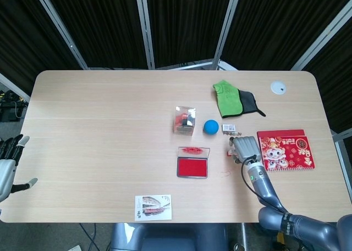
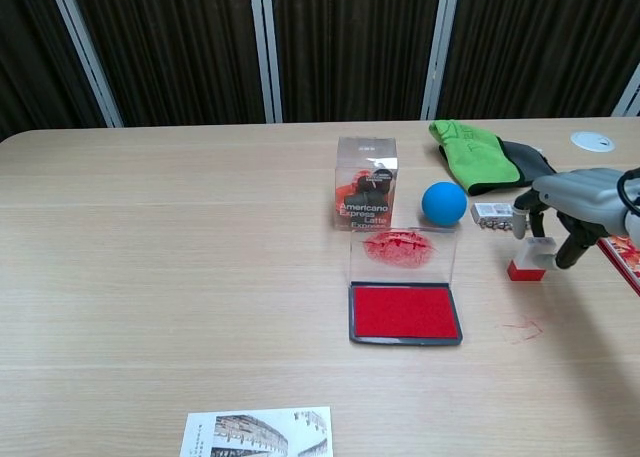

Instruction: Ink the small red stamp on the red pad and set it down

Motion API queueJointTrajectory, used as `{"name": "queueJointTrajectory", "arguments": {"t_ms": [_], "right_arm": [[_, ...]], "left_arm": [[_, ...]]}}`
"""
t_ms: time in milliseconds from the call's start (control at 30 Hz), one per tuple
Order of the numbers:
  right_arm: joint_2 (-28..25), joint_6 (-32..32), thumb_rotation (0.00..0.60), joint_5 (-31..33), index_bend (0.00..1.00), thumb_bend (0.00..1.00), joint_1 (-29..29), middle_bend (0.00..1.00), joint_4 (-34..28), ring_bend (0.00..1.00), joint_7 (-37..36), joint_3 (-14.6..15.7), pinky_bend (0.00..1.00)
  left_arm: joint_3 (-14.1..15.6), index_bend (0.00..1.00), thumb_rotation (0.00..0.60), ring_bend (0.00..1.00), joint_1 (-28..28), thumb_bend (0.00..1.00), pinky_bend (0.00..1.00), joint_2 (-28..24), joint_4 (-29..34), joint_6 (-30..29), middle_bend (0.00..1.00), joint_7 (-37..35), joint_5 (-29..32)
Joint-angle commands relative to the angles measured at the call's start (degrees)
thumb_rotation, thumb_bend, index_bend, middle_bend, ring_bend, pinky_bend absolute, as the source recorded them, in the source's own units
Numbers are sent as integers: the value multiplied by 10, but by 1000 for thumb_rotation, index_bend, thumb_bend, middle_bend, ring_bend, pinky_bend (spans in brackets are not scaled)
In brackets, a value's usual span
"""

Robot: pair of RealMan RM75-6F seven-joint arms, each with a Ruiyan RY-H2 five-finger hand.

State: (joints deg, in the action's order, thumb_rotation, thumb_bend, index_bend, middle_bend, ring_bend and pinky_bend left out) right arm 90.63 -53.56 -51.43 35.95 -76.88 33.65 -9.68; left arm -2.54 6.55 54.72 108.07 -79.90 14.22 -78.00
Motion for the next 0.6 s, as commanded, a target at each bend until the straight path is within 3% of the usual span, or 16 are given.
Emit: {"name": "queueJointTrajectory", "arguments": {"t_ms": [33,233,600], "right_arm": [[-2,1,600,5,399,307,1,479,1,754,3,2,1000],[-6,4,600,17,436,312,3,513,-1,754,6,5,1000],[-7,-8,600,2,537,428,3,587,1,754,-9,12,1000]], "left_arm": [[0,0,600,0,1,0,0,0,0,1,0,1,1],[2,0,600,0,2,0,0,1,2,4,0,6,4],[4,0,600,0,2,0,0,2,4,3,0,11,5]]}}
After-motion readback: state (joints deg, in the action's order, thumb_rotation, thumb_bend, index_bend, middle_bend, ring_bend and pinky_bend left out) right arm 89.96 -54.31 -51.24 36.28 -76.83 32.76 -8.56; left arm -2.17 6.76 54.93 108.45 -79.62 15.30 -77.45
